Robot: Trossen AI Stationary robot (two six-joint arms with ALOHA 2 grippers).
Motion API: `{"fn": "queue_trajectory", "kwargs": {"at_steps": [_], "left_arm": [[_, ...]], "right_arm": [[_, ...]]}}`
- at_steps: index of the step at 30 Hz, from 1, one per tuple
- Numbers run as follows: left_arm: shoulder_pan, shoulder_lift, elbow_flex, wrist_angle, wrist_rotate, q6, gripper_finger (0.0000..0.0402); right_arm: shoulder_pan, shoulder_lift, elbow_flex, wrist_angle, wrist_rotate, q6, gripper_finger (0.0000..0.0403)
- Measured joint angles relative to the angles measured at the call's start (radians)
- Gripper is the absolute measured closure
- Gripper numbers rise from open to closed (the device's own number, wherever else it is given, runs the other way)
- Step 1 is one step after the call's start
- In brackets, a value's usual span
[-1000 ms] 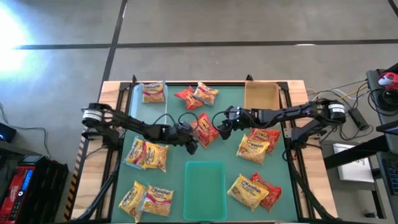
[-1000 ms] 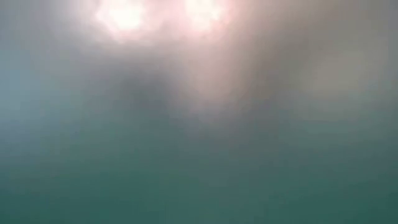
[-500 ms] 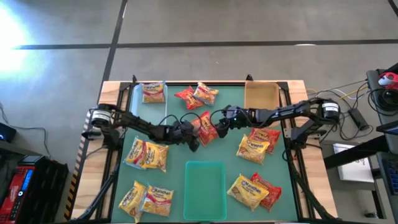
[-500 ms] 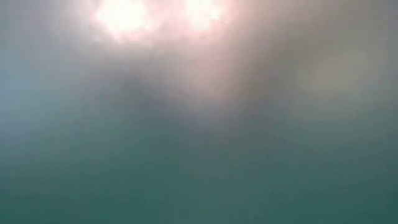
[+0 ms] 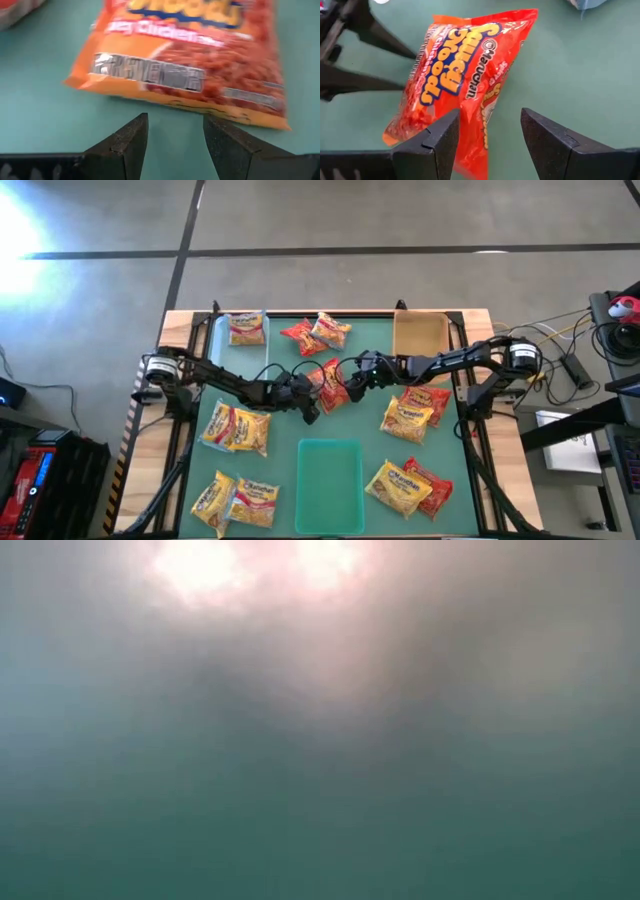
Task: Sort Maruchan noodles
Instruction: Put the red noodle pack into the orange bin
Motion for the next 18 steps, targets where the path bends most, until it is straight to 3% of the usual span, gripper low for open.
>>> {"fn": "queue_trajectory", "kwargs": {"at_steps": [7,18], "left_arm": [[-0.012,-0.001,0.041,0.009,0.022,0.132,0.0228],[-0.005,0.008,0.057,0.026,0.002,0.204,0.0228]], "right_arm": [[-0.004,0.005,0.0,-0.009,0.031,-0.041,0.0204],[-0.004,-0.002,0.0,-0.009,0.06,-0.063,0.0204]]}}
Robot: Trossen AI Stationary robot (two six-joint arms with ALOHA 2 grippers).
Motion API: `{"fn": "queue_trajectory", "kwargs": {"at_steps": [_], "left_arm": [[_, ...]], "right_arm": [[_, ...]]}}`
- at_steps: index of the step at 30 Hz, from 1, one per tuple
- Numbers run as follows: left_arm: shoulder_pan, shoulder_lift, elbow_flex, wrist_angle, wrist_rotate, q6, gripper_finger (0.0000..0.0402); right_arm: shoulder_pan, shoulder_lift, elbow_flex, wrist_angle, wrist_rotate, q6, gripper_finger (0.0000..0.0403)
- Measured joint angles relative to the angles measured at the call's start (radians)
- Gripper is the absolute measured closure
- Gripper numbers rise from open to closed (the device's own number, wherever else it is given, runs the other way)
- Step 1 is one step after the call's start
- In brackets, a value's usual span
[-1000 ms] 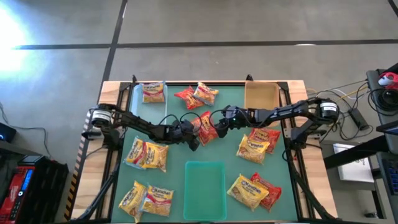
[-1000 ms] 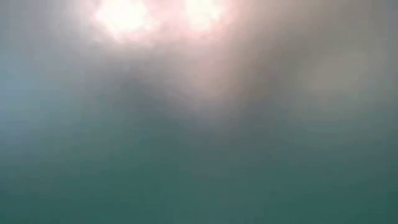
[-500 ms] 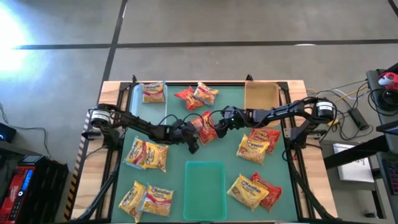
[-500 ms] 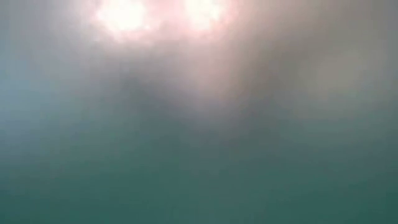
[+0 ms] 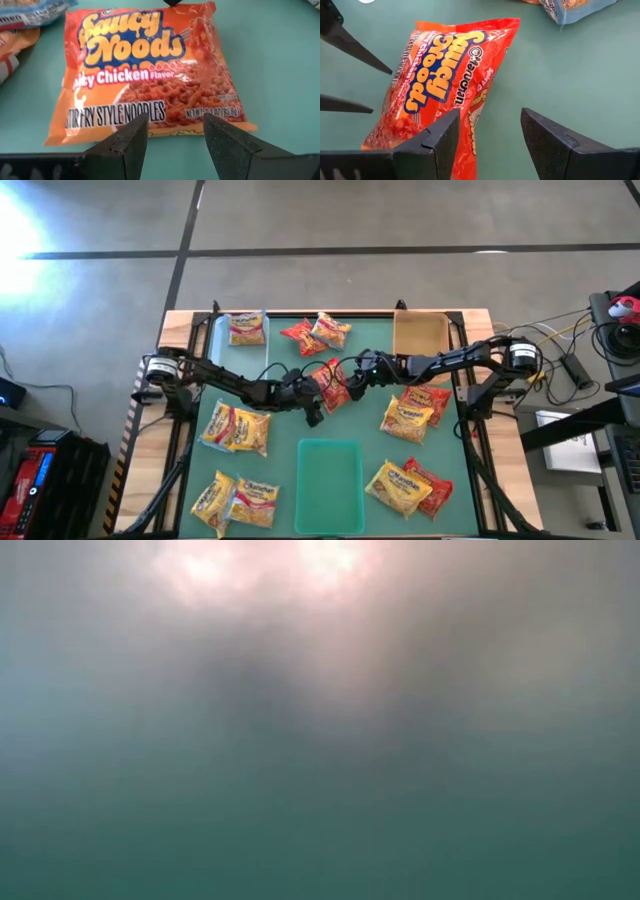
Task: Sort Maruchan noodles
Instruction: Put the red noodle pack into the orange bin
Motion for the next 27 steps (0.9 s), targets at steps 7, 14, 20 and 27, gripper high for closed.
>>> {"fn": "queue_trajectory", "kwargs": {"at_steps": [7,14,20,27], "left_arm": [[0.016,0.052,0.002,0.056,-0.01,0.037,0.0228],[0.017,0.091,0.005,0.061,-0.02,0.018,0.0228],[0.017,0.087,0.005,0.031,-0.005,0.012,0.0228],[0.017,0.087,0.004,0.027,0.013,0.012,0.0228]], "right_arm": [[0.0,0.0,0.0,0.004,-0.009,0.037,0.0204],[0.0,-0.001,0.0,0.051,-0.104,0.073,0.0204],[-0.011,-0.001,0.0,0.066,-0.188,0.116,0.0204],[-0.051,-0.001,0.0,0.074,-0.305,0.143,0.0204]]}}
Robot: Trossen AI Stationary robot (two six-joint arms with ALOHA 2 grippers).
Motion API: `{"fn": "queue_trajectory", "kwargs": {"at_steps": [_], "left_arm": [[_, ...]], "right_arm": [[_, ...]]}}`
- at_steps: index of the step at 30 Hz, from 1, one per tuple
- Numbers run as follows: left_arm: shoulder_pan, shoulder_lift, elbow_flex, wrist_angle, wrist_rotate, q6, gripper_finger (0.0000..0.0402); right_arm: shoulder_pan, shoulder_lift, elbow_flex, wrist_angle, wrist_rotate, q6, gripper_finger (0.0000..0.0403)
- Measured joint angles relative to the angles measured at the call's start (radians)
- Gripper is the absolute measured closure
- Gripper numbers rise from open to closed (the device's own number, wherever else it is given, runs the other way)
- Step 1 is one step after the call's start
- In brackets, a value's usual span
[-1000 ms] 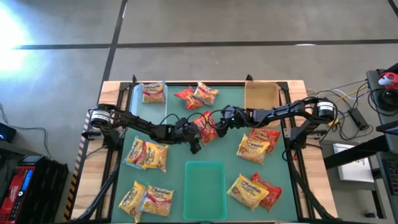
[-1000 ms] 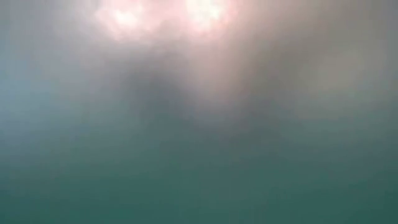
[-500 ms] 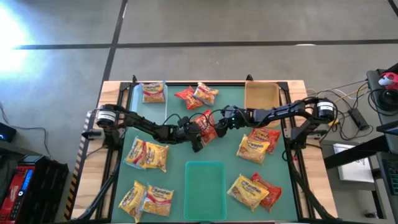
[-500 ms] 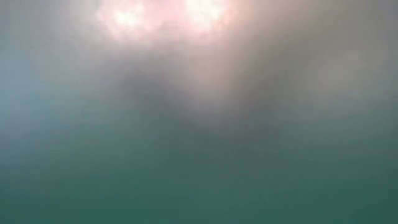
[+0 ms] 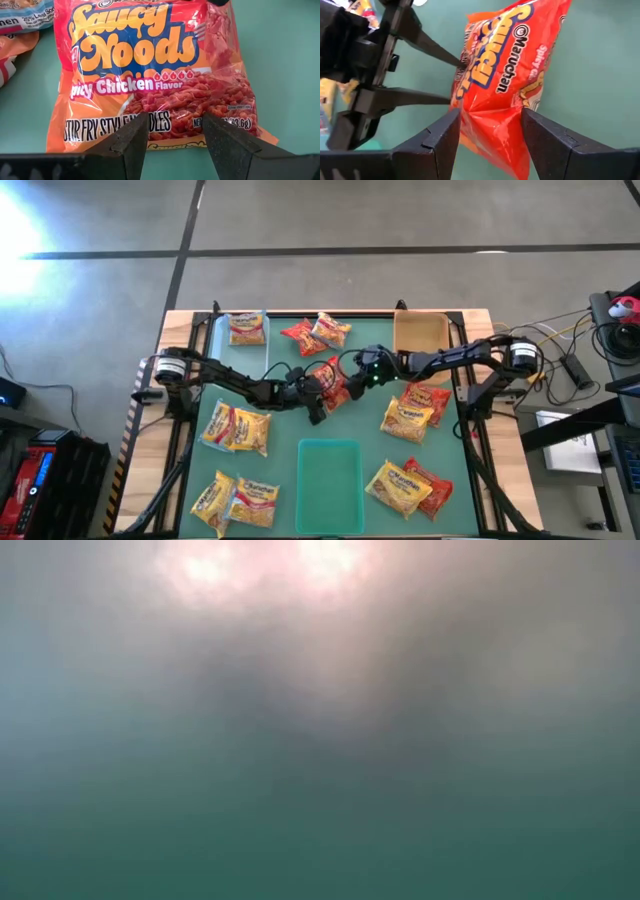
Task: Sort Maruchan noodles
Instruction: Put the red noodle pack into the orange bin
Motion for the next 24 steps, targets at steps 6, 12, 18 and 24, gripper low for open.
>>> {"fn": "queue_trajectory", "kwargs": {"at_steps": [6,12,18,24], "left_arm": [[0.0,0.001,-0.001,0.0,0.004,0.0,0.0228],[0.0,0.001,-0.002,0.0,0.005,-0.001,0.0228],[0.0,0.001,-0.002,0.0,0.004,-0.003,0.0228],[0.002,0.002,-0.003,0.001,0.003,-0.003,0.0228]], "right_arm": [[-0.03,-0.001,0.0,0.008,-0.008,-0.044,0.0204],[-0.041,-0.001,0.0,0.008,0.072,-0.069,0.0204],[-0.041,0.0,0.0,0.013,0.087,-0.051,0.0204],[-0.051,0.0,0.0,0.016,-0.023,0.0,0.0199]]}}
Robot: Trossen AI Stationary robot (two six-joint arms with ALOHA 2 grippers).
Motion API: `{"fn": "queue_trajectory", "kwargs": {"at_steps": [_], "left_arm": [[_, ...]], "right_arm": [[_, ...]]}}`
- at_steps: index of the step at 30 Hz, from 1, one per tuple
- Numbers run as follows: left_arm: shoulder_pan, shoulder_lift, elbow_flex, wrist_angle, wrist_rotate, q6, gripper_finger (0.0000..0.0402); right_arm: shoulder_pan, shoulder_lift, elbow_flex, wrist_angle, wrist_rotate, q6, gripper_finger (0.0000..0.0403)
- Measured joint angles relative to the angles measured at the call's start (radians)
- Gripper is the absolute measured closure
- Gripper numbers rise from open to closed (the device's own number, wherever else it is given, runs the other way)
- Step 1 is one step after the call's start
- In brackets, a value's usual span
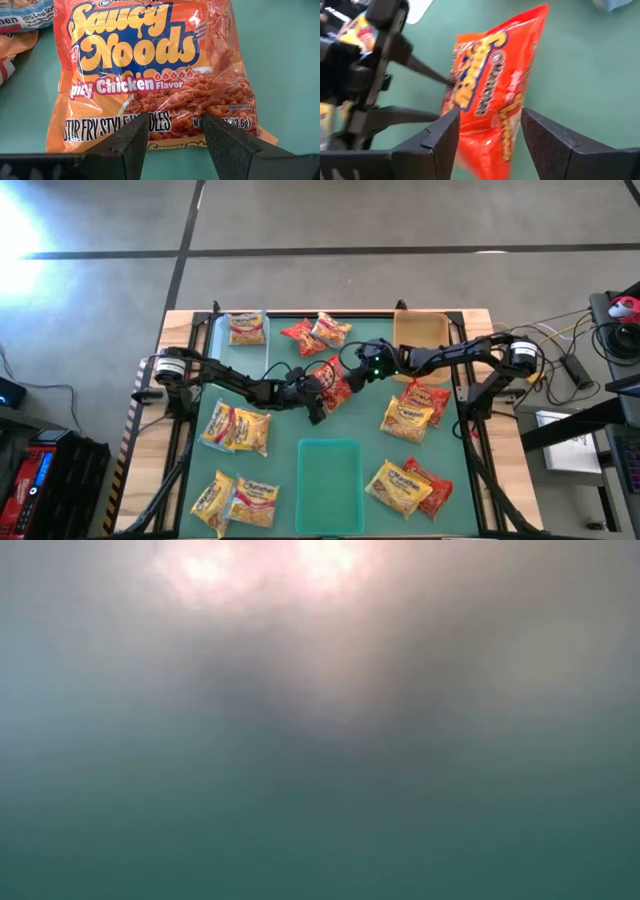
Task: Sort Maruchan noodles
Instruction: Put the red noodle pack into the orange bin
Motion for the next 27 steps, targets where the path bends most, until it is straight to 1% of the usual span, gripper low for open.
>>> {"fn": "queue_trajectory", "kwargs": {"at_steps": [3,7,12,13,17,22,27], "left_arm": [[0.001,0.003,0.0,0.001,-0.004,0.006,0.0228],[0.001,0.007,0.0,0.003,-0.005,0.006,0.0228],[0.002,0.007,0.0,0.006,-0.005,0.006,0.0228],[0.002,0.007,-0.001,0.006,-0.005,0.006,0.0228],[0.002,0.007,-0.001,0.007,-0.005,0.007,0.0228],[0.002,0.007,-0.001,0.007,-0.005,0.006,0.0228],[0.002,0.007,-0.001,0.003,-0.005,0.007,0.0228]], "right_arm": [[0.0,0.0,0.0,0.0,-0.01,0.001,0.0181],[-0.005,0.0,0.0,0.0,-0.001,-0.002,0.0148],[-0.009,0.001,0.0,0.001,0.113,-0.002,0.0114],[-0.011,0.005,0.0,0.006,0.109,0.003,0.011],[-0.015,0.047,0.0,0.056,0.04,0.07,0.0104],[-0.016,0.147,0.001,0.141,0.023,0.116,0.0112],[-0.018,0.213,0.0,0.288,-0.068,0.155,0.0123]]}}
